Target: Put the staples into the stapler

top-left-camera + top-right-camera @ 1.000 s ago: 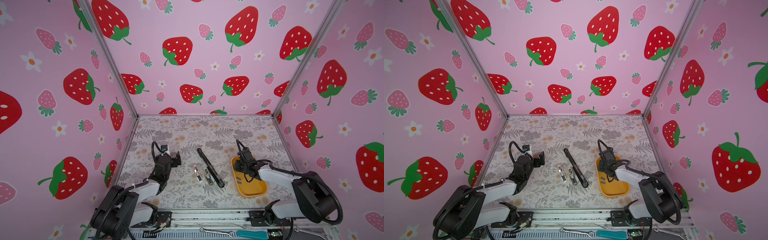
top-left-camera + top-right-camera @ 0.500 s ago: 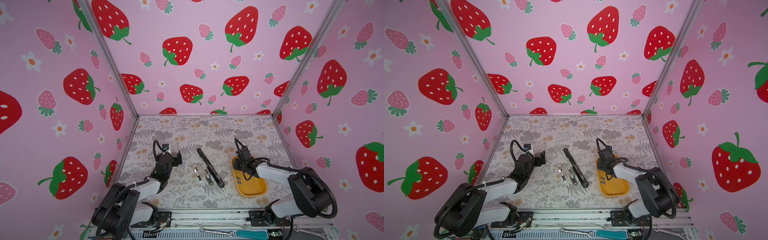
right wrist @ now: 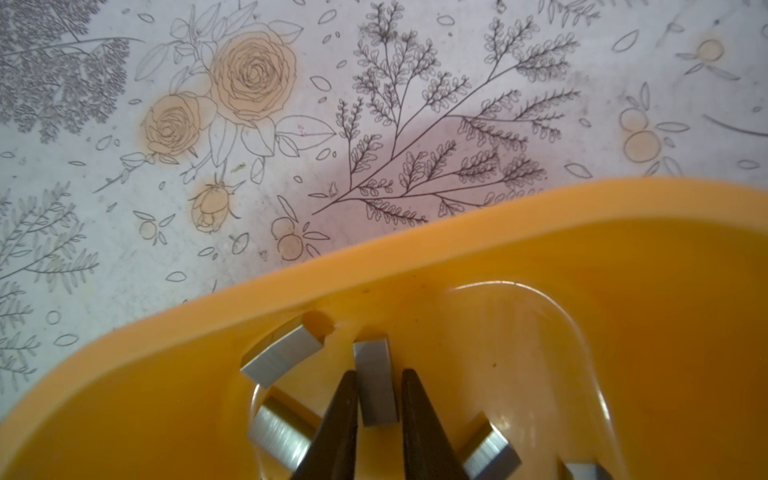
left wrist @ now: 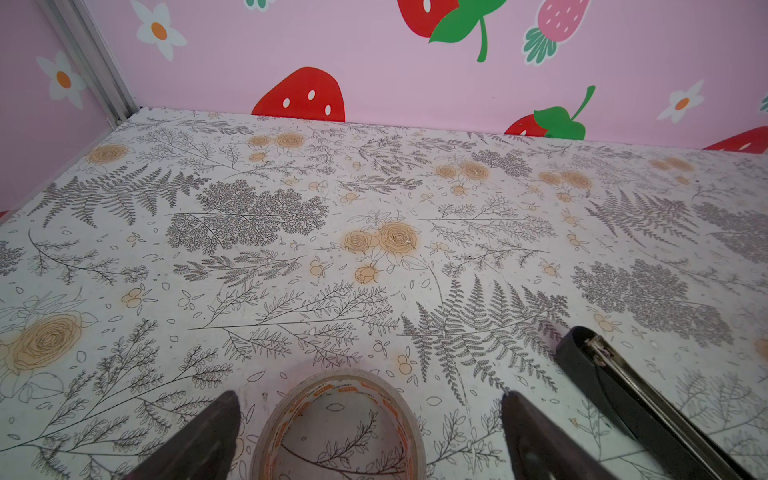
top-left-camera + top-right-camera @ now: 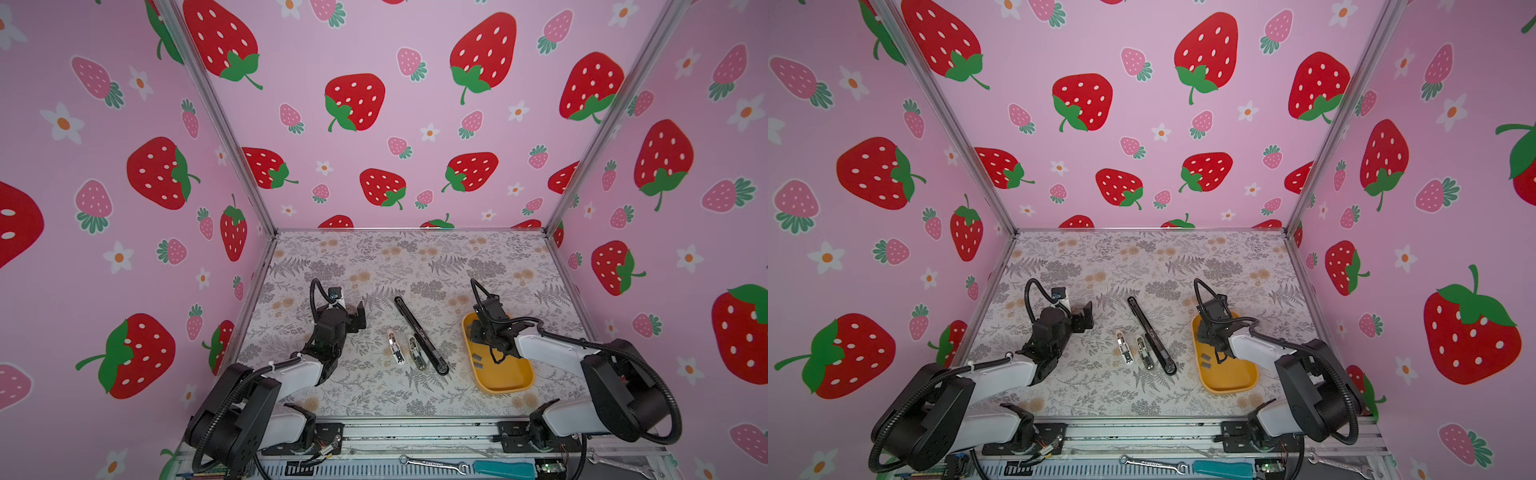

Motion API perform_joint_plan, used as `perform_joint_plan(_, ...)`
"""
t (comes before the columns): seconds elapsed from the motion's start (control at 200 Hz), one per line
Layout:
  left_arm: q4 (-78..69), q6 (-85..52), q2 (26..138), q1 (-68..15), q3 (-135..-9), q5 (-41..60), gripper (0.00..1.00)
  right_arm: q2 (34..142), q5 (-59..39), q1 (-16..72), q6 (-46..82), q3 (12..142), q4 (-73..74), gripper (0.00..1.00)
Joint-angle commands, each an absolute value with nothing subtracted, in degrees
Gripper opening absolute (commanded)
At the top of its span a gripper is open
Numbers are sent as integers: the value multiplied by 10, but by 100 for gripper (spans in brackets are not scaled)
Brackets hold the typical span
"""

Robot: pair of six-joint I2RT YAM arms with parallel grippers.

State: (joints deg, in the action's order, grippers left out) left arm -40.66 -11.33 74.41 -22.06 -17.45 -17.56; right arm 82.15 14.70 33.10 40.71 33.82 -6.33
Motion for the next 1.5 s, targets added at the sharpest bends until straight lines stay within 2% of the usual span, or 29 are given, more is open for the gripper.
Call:
perform_joint_plan(0.0,-409,-105,749,-225,-197,-188,99,852,151,328,407,351,-90,25)
perform_joint_plan(0.19,-404,-102,753,-227,-201,-189,99,870,148,328,407,353,-85,25)
perform_joint_plan(0.385,-402,-98,757,-230,-206,-191,99,870,148,328,411,345,-84,20)
perform_joint_plan(0.51,-401,-97,758,-233,-207,-192,99,873,147,328,411,342,-84,13)
perform_joint_plan(0.785,-399,-95,758,-234,-207,-193,99,850,150,328,401,340,-80,13)
perform_joint_plan(1.02,-411,-90,744,-234,-194,-171,99,763,180,330,330,329,-41,12)
perform_joint_plan(1.24,-390,-96,727,-234,-190,-160,99,630,200,353,311,303,-34,11)
perform_joint_plan(1.496,-303,-109,684,-233,-201,-126,99,536,220,446,321,291,-42,9)
